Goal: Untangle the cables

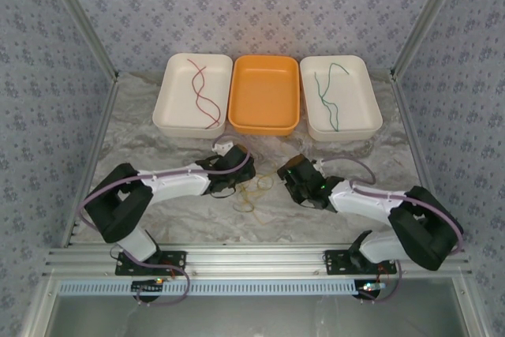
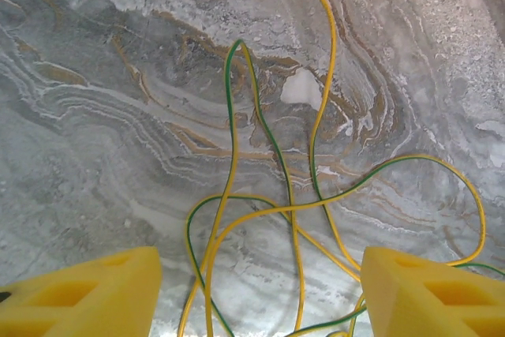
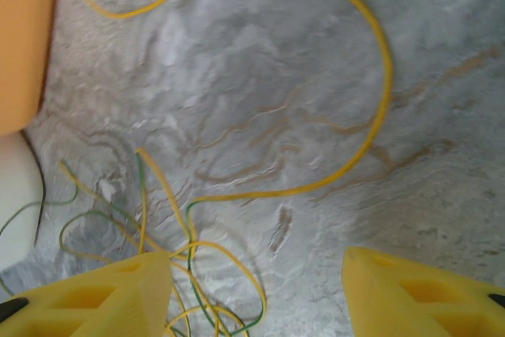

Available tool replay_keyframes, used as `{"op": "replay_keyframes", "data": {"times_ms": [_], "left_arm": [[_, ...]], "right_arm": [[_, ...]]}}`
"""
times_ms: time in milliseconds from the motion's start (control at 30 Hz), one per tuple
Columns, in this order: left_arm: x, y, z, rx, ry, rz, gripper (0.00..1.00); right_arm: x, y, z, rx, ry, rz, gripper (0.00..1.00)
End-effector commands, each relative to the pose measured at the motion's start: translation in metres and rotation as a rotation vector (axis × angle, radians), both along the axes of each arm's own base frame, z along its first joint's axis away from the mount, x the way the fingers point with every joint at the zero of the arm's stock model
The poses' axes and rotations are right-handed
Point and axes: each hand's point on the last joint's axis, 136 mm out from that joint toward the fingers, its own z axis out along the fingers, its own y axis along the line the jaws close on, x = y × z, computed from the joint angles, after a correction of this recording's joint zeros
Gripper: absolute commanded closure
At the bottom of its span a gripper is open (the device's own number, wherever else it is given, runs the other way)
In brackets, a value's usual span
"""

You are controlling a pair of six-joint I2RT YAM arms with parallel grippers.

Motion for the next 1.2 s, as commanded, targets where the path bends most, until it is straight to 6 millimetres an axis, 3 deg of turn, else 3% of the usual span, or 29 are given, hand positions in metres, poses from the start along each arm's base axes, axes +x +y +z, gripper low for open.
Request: {"op": "replay_keyframes", "data": {"times_ms": [0, 267, 333, 433, 533, 600, 667, 800, 900, 1033, 1167], "left_arm": [[0.009, -0.004, 0.005, -0.016, -0.032, 0.01, 0.34], [0.009, 0.0, 0.005, -0.012, -0.047, 0.016, 0.4], [0.009, 0.001, 0.009, -0.007, -0.053, 0.016, 0.44], [0.007, 0.002, 0.026, 0.033, -0.089, -0.008, 0.48], [0.001, 0.006, 0.049, 0.095, -0.146, -0.018, 0.48], [-0.003, 0.003, 0.058, 0.084, -0.147, -0.027, 0.46], [-0.007, -0.009, 0.064, 0.046, -0.136, -0.057, 0.44], [-0.009, -0.054, 0.079, 0.081, -0.167, -0.237, 0.4], [-0.004, -0.073, 0.072, 0.218, -0.152, -0.359, 0.33], [-0.007, -0.08, 0.036, 0.33, -0.06, -0.457, 0.25], [-0.018, -0.087, 0.007, 0.348, 0.009, -0.475, 0.22]], "right_arm": [[0.016, 0.004, 0.01, 0.125, 0.004, -0.152, 0.41], [0.022, -0.004, -0.016, 0.157, 0.113, -0.278, 0.48], [0.024, -0.007, -0.014, 0.19, 0.094, -0.272, 0.51], [0.024, -0.03, 0.021, 0.076, 0.009, -0.226, 0.51], [0.012, -0.07, 0.062, -0.156, -0.064, -0.191, 0.43], [0.004, -0.096, 0.073, -0.255, -0.085, -0.194, 0.42], [0.008, -0.112, 0.078, -0.294, -0.112, -0.167, 0.43], [0.03, -0.119, 0.104, -0.474, -0.198, 0.029, 0.43], [0.045, -0.118, 0.097, -0.586, -0.158, 0.198, 0.41], [0.059, -0.1, 0.069, -0.641, -0.061, 0.442, 0.39], [0.062, -0.082, 0.049, -0.68, -0.027, 0.548, 0.37]]}}
